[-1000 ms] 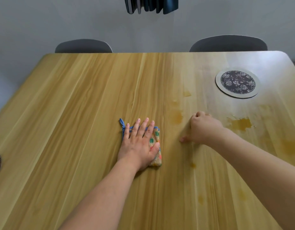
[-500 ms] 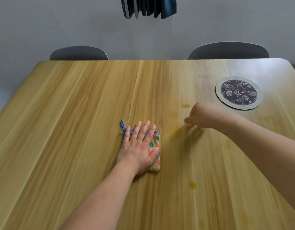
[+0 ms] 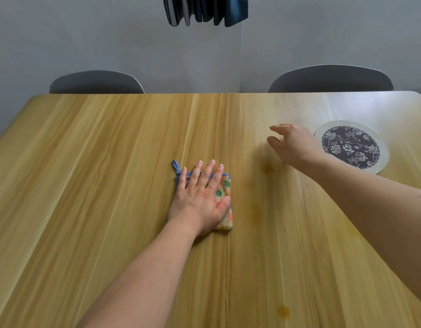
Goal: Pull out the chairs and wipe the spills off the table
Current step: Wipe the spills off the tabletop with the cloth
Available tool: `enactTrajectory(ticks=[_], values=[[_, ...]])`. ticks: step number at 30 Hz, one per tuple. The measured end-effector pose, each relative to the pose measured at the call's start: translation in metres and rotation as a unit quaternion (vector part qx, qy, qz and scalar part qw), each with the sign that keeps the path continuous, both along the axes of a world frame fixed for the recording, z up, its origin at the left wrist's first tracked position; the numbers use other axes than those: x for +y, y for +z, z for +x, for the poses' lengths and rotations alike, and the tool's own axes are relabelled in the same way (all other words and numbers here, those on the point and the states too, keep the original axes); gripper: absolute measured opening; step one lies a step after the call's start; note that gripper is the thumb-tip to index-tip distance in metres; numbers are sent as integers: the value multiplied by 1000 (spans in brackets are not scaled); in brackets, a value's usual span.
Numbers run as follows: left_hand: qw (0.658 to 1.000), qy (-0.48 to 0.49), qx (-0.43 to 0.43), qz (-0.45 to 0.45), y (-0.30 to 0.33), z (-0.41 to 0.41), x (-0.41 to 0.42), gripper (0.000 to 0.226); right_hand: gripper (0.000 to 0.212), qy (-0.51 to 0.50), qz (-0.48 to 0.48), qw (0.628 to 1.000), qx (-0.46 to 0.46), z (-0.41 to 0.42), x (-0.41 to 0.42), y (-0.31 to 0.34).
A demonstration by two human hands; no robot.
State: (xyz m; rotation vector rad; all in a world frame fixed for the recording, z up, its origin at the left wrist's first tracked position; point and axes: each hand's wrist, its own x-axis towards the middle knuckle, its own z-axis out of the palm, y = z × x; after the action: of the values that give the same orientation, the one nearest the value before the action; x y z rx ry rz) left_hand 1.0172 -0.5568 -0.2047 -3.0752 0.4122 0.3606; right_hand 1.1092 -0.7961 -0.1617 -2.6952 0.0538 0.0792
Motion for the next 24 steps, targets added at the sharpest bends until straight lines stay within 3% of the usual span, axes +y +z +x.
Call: enactTrajectory(ticks=[11, 14, 24], values=[[1000, 4, -12, -14, -3, 80, -10, 73, 43, 0, -11, 1000, -29, 56, -6, -35], [1000, 5, -12, -14, -3, 99, -12, 72, 40, 32, -52, 996, -60, 56, -11, -47], [999, 12, -16, -28, -3, 191, -20, 71, 41, 10, -45, 996, -74, 55, -13, -54]])
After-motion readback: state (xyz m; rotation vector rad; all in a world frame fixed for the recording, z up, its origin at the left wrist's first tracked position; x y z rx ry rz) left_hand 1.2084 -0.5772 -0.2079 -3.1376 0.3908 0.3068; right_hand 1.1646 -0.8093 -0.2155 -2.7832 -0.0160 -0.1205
